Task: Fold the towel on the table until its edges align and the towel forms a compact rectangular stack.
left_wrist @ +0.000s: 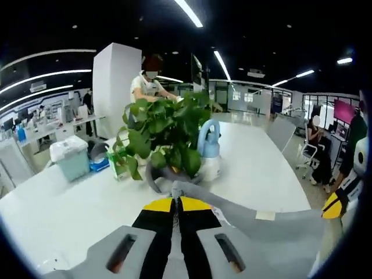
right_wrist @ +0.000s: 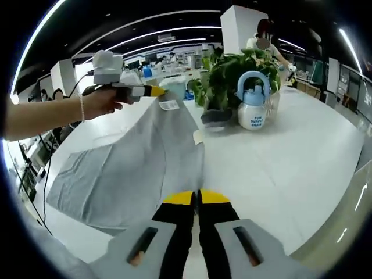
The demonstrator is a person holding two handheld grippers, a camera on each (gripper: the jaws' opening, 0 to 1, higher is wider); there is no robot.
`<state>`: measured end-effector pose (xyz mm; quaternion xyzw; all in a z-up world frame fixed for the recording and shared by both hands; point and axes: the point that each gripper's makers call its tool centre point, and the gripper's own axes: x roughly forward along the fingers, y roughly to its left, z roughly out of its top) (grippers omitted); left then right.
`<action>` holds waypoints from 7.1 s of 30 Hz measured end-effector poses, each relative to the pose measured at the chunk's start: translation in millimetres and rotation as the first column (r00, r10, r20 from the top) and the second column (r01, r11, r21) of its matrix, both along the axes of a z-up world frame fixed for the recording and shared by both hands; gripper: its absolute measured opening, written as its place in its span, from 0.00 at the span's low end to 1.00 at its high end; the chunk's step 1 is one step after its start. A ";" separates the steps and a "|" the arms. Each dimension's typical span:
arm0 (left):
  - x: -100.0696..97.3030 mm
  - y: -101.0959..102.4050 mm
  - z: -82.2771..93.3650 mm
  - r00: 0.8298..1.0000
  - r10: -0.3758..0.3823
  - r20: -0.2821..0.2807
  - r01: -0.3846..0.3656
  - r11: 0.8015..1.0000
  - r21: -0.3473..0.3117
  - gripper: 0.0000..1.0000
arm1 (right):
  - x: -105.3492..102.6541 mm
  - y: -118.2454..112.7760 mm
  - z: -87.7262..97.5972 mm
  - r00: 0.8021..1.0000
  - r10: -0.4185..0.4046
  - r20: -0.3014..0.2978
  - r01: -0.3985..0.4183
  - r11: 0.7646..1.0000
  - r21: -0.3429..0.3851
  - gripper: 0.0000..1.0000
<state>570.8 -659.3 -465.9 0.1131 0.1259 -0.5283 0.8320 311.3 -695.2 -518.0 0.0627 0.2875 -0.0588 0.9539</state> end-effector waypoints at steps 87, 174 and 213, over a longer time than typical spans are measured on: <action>6.7 124.0 146.7 0.949 0.274 0.155 -0.226 0.936 -0.268 0.03 | 10.5 118.6 177.5 0.843 0.375 0.386 -0.421 0.906 0.040 0.00; 41.6 457.4 -5.5 0.883 0.469 -0.021 -0.461 0.856 -0.234 0.03 | 24.5 478.7 63.8 0.434 0.895 0.103 -0.901 0.433 0.039 0.00; 40.0 531.2 -108.5 0.862 0.495 -0.110 -0.504 0.859 -0.086 0.03 | 31.4 550.4 -20.7 0.310 0.950 -0.044 -0.931 0.313 0.187 0.00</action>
